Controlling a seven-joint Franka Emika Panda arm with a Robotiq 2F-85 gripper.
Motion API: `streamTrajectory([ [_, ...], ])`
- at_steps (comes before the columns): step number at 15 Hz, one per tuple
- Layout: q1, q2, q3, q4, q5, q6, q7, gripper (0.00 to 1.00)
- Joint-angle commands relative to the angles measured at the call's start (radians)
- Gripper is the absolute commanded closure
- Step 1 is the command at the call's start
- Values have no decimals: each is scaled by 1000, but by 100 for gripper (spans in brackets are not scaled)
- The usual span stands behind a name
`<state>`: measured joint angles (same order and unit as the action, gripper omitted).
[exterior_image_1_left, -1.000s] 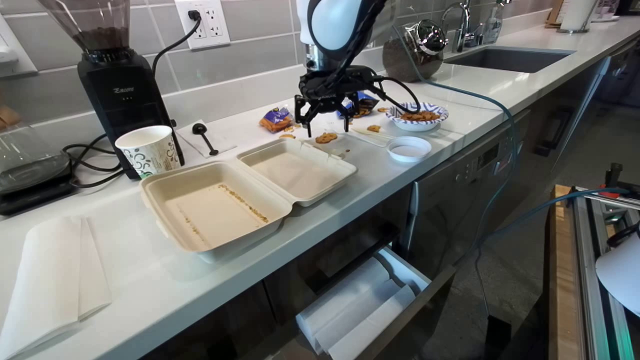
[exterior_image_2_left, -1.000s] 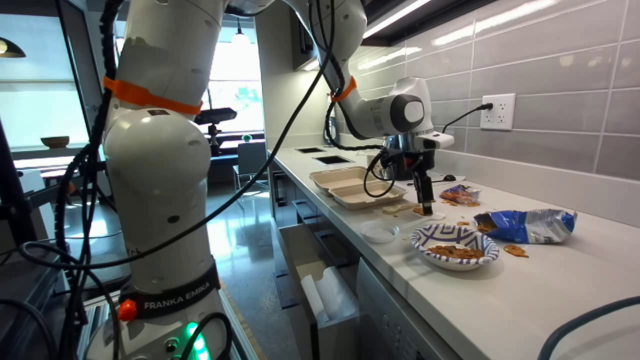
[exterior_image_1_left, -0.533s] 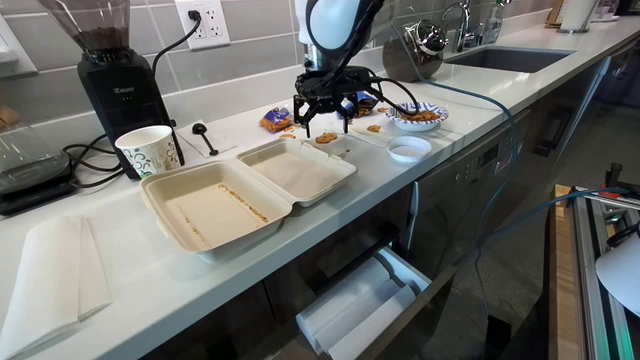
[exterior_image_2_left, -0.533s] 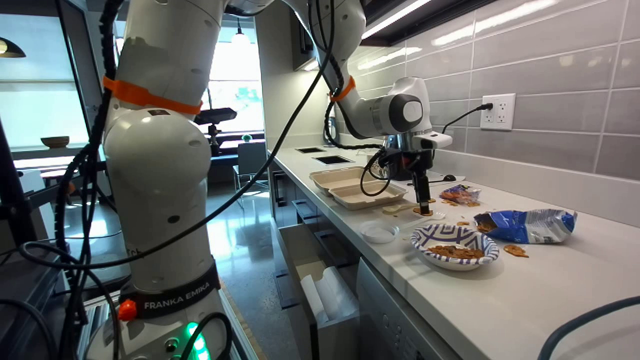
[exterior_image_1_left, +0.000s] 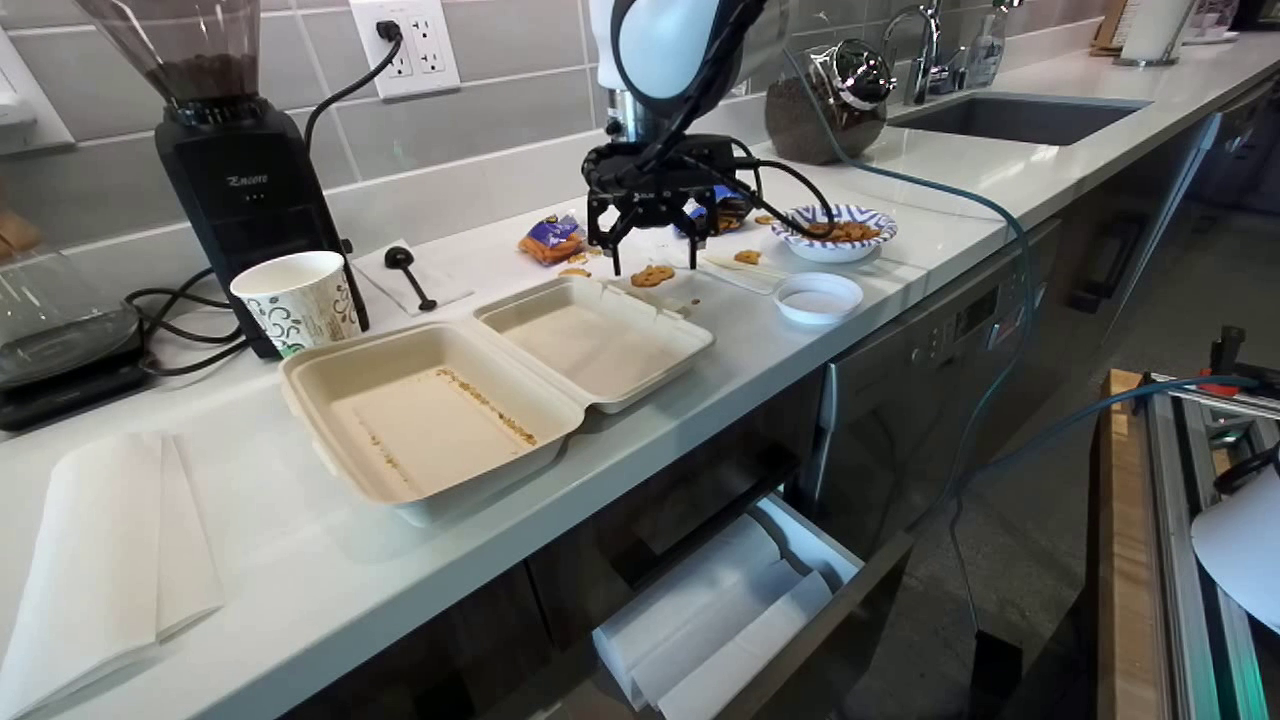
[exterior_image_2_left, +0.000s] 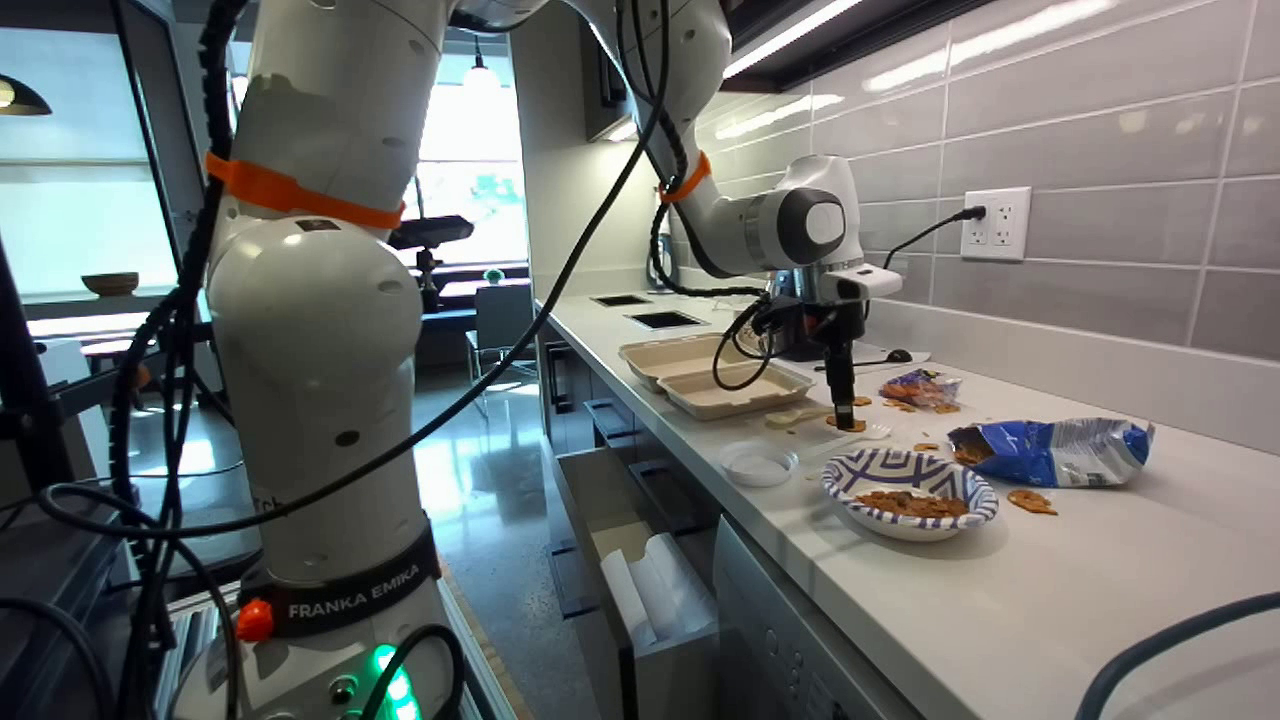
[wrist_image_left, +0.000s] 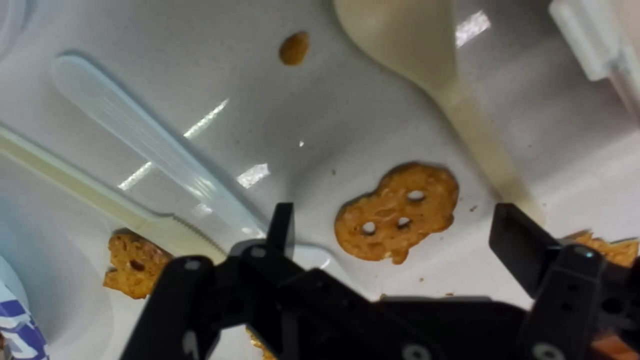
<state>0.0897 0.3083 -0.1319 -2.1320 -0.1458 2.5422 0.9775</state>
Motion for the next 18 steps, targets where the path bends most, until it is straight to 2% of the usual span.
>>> streamTrajectory([
  [1,4,3,3,10,25,-46,29,0],
  [8,-1,4,6,16,30,-70,36,0],
  [11,-3,7,6,19,33,-65,34,6],
  [12,-4,10,7,23,34,-64,32,11],
  [18,-4,21,5,36,38,-60,35,4],
])
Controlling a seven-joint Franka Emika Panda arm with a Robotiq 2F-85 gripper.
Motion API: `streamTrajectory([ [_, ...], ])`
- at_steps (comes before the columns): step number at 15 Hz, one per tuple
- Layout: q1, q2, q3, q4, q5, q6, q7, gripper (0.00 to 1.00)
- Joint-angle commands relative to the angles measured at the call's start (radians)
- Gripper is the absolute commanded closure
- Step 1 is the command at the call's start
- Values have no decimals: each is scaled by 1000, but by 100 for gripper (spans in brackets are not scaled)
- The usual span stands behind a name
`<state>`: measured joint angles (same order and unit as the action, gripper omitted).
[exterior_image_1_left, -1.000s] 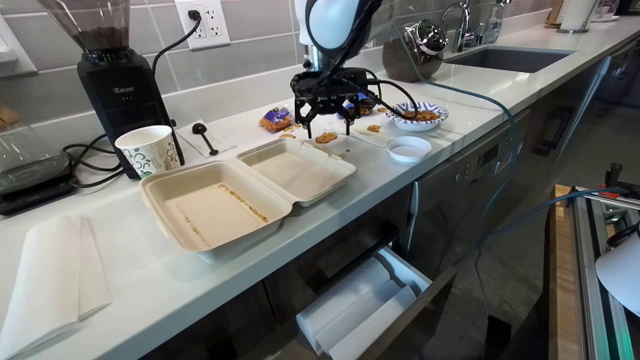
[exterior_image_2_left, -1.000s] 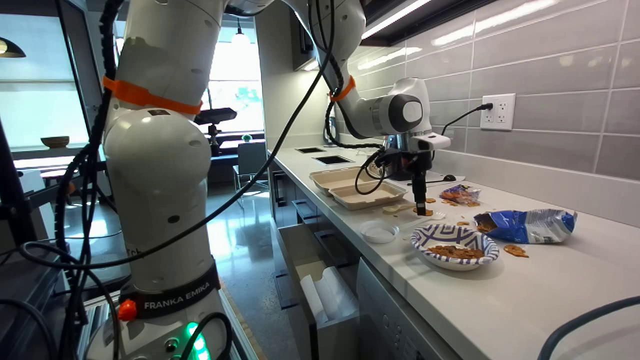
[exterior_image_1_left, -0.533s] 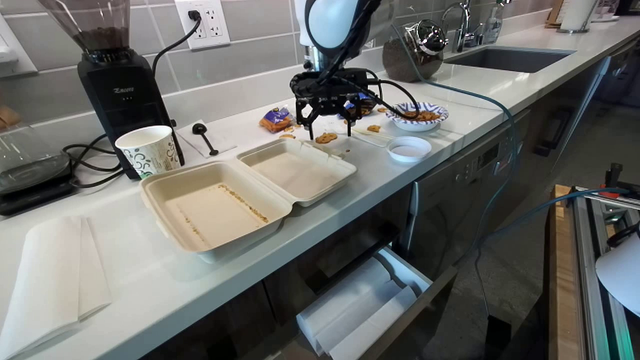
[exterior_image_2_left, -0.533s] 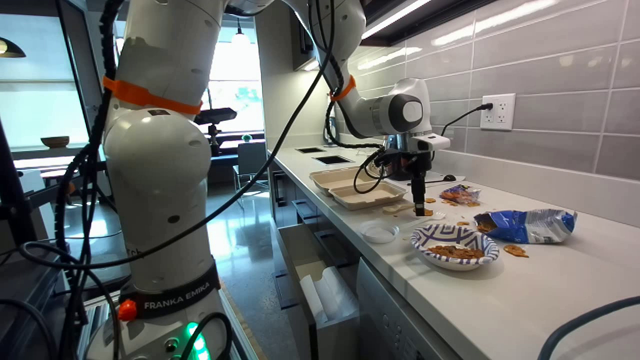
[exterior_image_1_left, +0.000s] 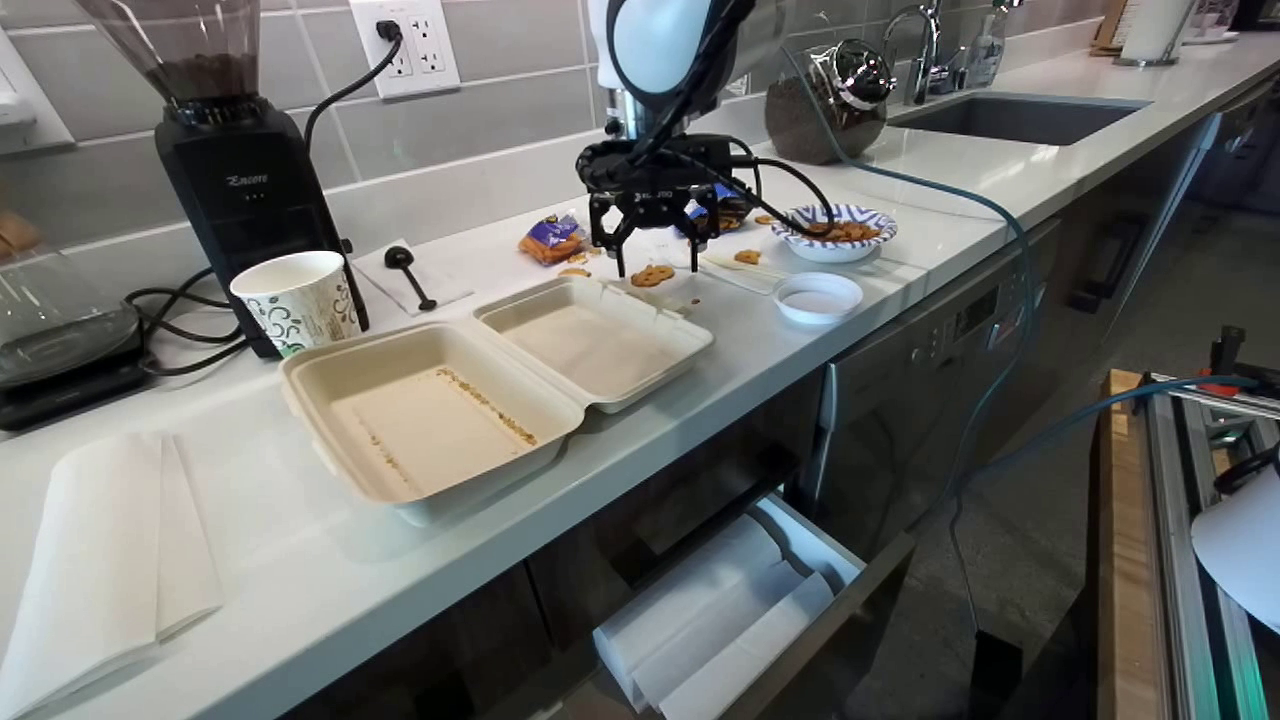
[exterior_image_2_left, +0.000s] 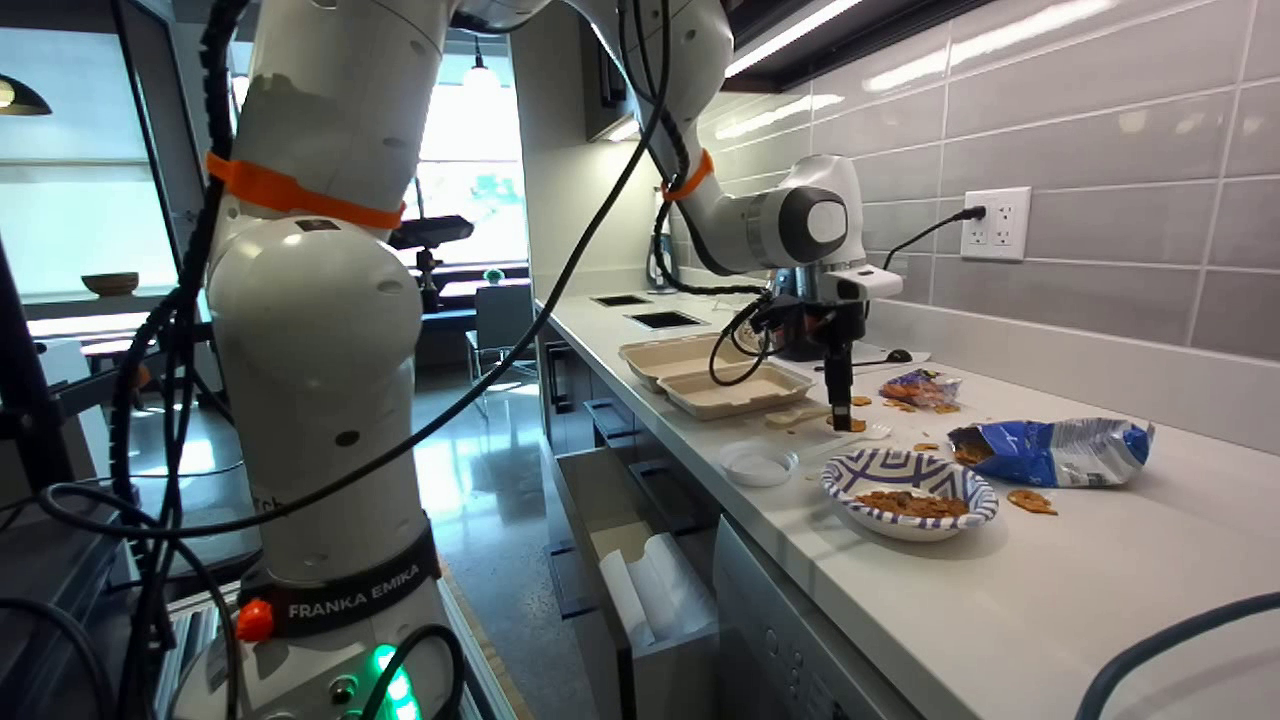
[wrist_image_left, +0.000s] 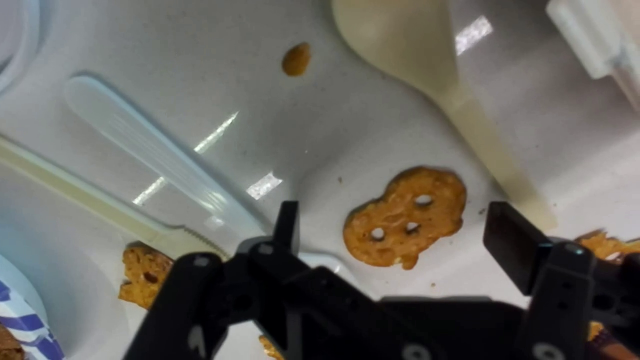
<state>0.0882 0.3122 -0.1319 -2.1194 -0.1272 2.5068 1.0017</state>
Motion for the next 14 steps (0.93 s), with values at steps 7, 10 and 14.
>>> streamTrajectory([
  [7,-2,26,6,33,22,-27,9,19],
  [10,-1,35,5,42,21,-29,9,20],
  [14,0,47,5,54,23,-34,7,22],
])
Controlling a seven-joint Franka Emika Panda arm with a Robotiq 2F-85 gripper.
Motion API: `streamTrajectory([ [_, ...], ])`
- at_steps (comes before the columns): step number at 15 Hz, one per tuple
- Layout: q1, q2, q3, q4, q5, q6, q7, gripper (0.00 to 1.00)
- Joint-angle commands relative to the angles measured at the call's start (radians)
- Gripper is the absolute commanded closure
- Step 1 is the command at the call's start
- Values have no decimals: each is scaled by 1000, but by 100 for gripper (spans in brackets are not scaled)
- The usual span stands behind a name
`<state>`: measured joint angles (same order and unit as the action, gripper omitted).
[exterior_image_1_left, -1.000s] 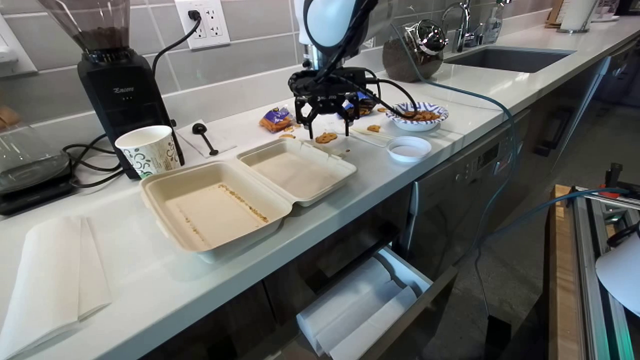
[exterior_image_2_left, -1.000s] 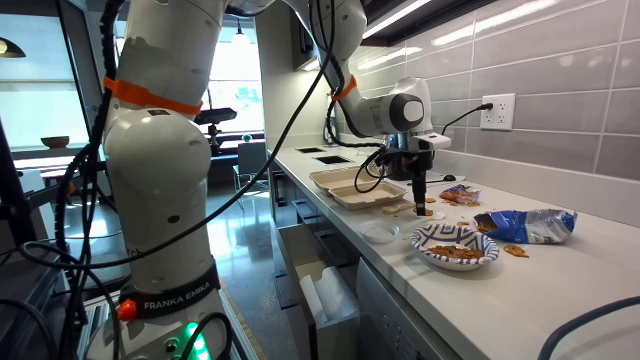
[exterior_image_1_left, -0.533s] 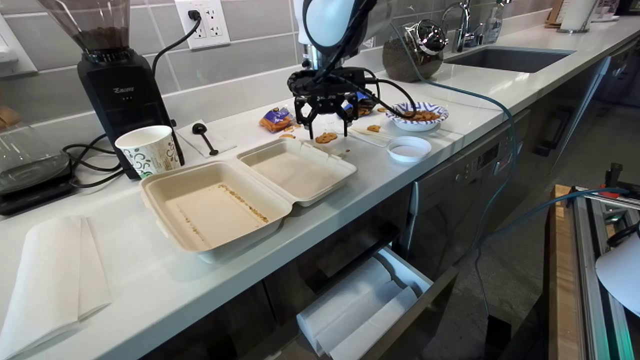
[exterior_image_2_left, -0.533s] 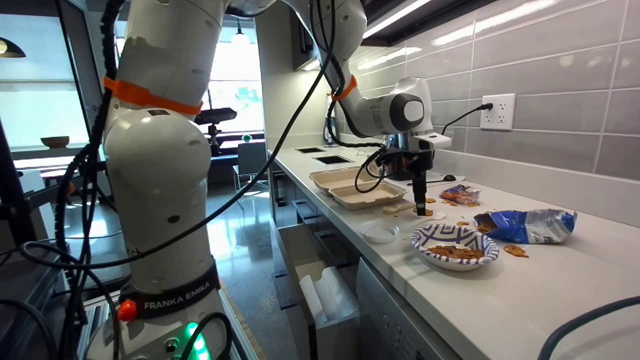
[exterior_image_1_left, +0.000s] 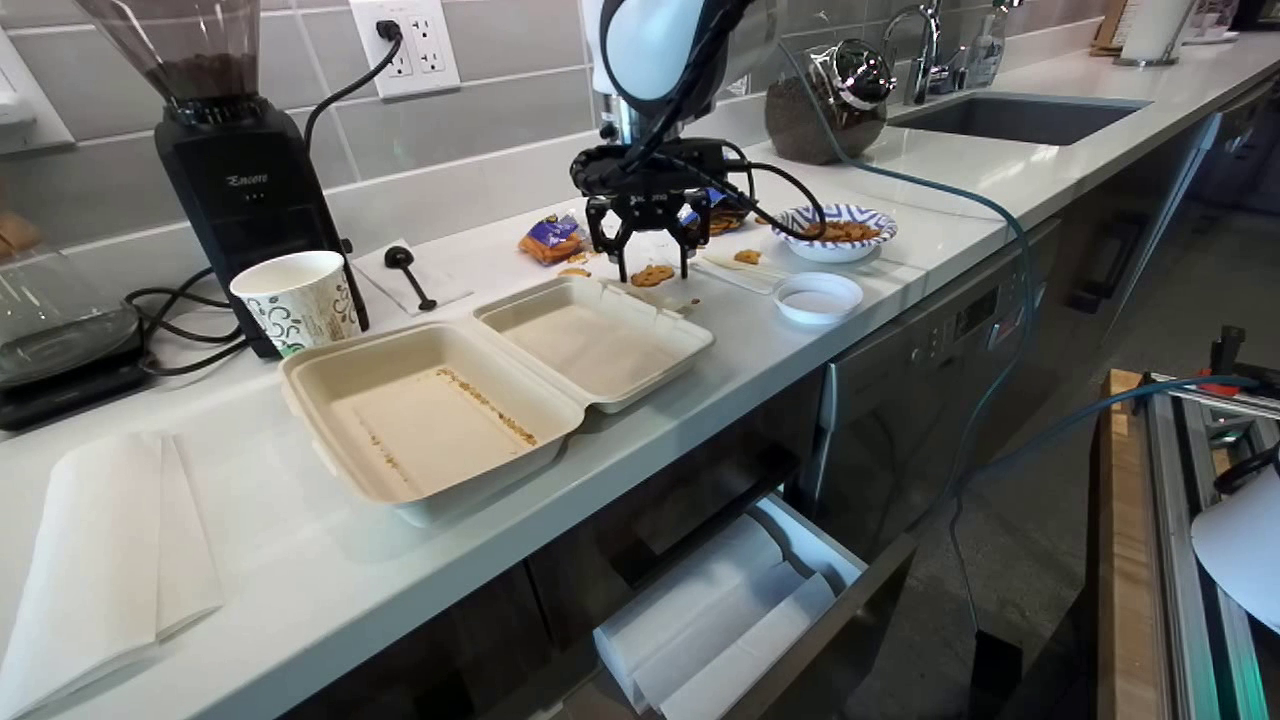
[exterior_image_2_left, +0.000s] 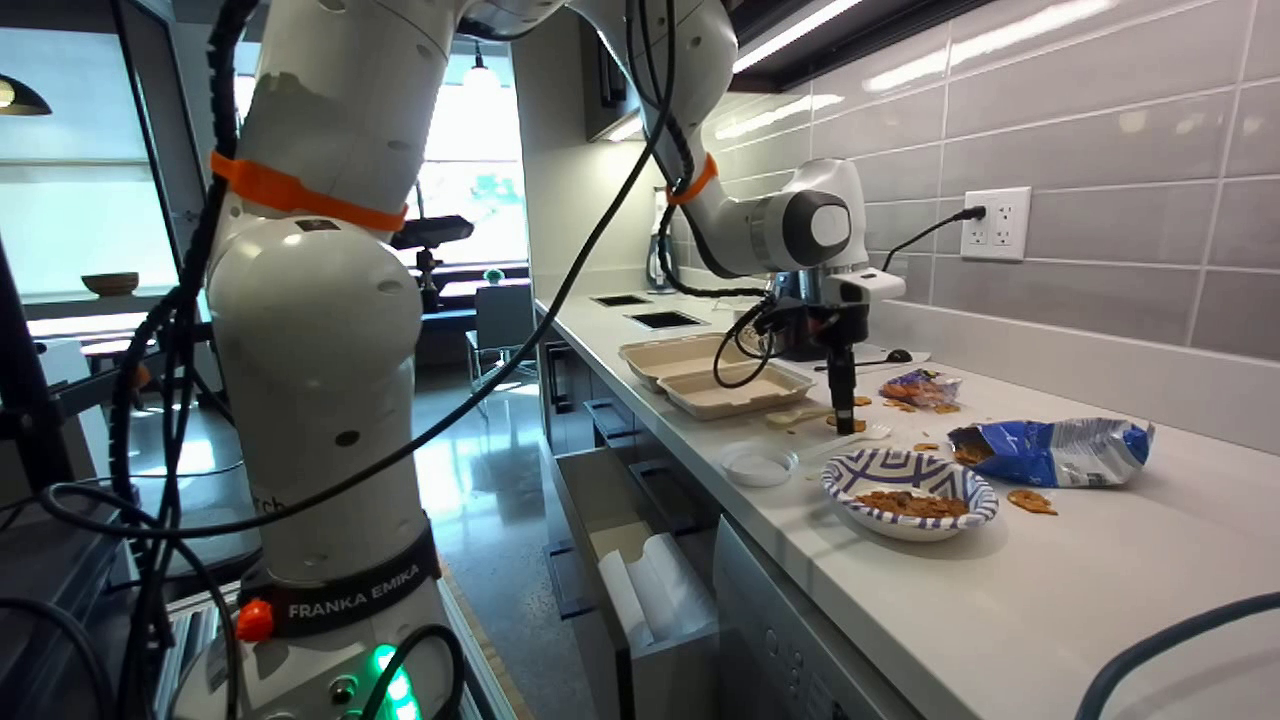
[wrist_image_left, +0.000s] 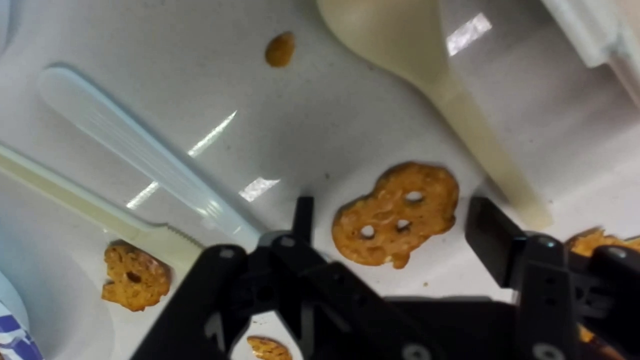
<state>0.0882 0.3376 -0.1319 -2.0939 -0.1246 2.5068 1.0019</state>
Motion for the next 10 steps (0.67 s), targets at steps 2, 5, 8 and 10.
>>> streamTrajectory([
  [2,0,21,4,30,21,-34,7,24],
  [5,1,22,4,32,20,-35,8,29],
  [8,1,21,3,32,19,-35,8,29],
  [10,1,21,3,34,19,-35,9,31],
])
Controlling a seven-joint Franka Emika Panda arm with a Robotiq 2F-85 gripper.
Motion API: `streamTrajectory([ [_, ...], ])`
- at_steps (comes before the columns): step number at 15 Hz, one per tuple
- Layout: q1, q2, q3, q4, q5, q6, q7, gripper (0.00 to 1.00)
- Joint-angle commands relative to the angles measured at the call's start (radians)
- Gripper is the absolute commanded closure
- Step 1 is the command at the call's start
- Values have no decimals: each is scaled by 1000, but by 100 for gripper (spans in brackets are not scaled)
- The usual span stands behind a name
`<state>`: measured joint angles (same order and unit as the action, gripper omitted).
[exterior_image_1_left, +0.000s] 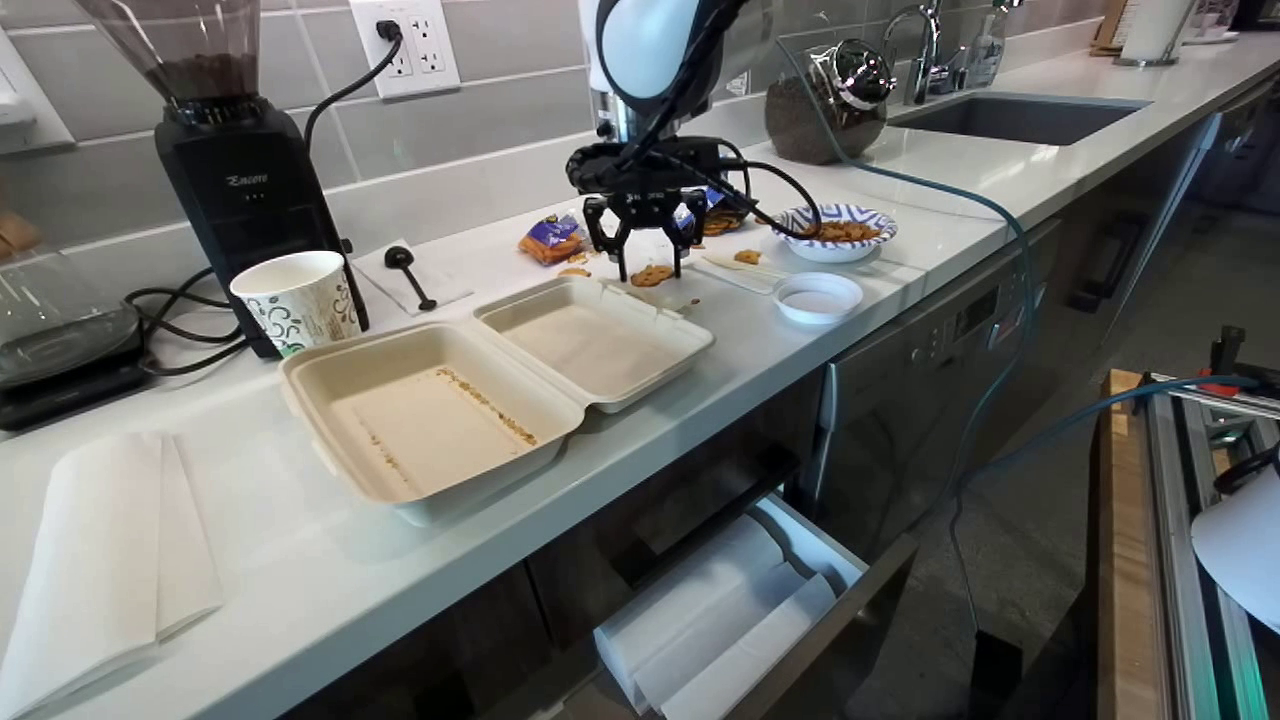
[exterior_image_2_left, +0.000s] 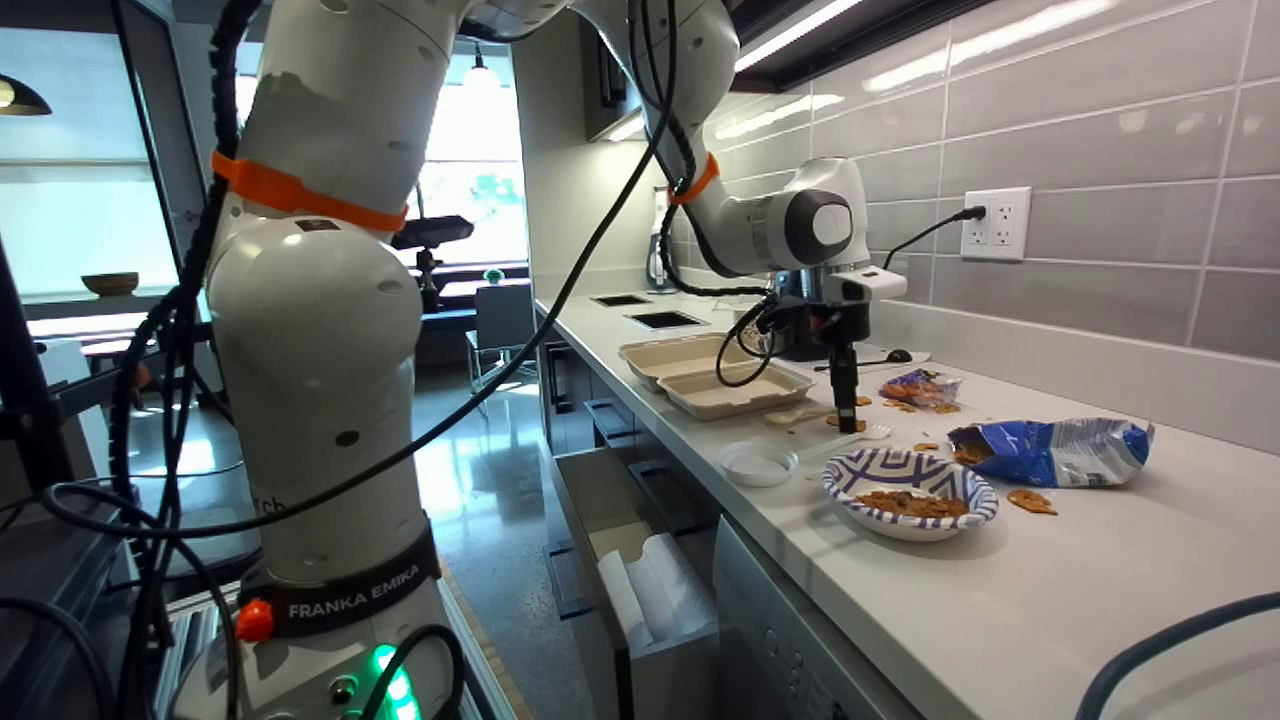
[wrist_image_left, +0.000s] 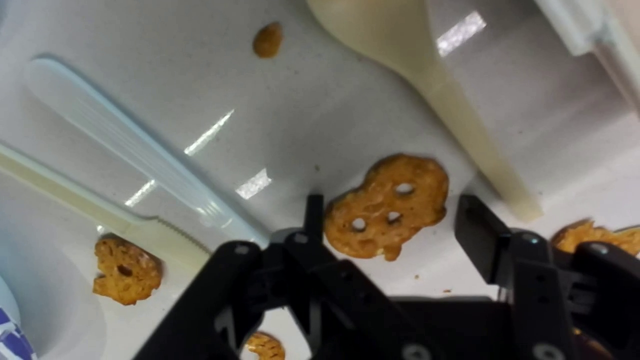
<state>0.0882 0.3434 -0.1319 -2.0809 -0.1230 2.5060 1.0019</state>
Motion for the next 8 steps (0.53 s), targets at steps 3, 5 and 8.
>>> streamTrajectory([
  [3,2,15,3,22,17,-34,10,34],
  [5,3,16,2,23,17,-34,11,39],
  [8,3,16,2,24,16,-34,12,39],
])
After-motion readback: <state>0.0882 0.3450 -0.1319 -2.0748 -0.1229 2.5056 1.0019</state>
